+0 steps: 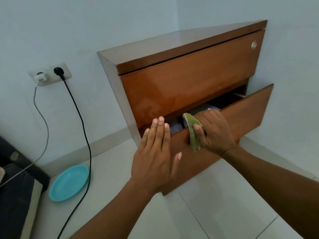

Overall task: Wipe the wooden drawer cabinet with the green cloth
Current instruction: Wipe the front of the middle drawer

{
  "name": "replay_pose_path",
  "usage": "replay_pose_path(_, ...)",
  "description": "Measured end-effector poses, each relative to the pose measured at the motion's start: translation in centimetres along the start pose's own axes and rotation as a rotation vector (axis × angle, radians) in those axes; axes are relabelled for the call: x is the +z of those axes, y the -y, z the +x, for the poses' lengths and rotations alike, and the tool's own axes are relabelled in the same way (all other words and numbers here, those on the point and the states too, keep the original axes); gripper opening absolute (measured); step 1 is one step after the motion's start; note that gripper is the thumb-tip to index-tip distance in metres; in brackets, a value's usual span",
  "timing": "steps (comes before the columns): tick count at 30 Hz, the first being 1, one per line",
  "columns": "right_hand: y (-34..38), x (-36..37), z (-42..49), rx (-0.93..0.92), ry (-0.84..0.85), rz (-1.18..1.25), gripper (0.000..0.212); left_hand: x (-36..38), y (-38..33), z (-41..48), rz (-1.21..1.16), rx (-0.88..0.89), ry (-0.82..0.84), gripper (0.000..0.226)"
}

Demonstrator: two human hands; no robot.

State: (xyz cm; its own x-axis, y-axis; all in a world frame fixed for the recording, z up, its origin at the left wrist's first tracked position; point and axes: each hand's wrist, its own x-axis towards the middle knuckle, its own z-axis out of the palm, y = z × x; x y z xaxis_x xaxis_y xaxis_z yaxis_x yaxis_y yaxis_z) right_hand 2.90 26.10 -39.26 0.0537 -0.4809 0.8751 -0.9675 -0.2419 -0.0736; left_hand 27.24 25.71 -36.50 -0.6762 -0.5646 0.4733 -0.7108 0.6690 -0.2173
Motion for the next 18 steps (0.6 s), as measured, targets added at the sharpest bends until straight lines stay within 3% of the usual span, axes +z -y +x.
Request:
replay_pose_path(8,-9.1,-1.3,-0.6,0.213,-0.095,-0.093,0.041,0.3,-2.7,7.5,0.169,0.291,0.159,0.082)
replay_pose_path(14,-16.3,-3.0,-1.2,0.373,-0.144,-0.138,0.036,0.2,-3.9,12.6,0.208,0.421,0.109,0.083)
replay_pose_path(18,-21.1,-4.2,-1.8,0.538,-0.167,-0.144,0.047,1.1,-4.9,14.5,0.185,0.443,0.105,0.086)
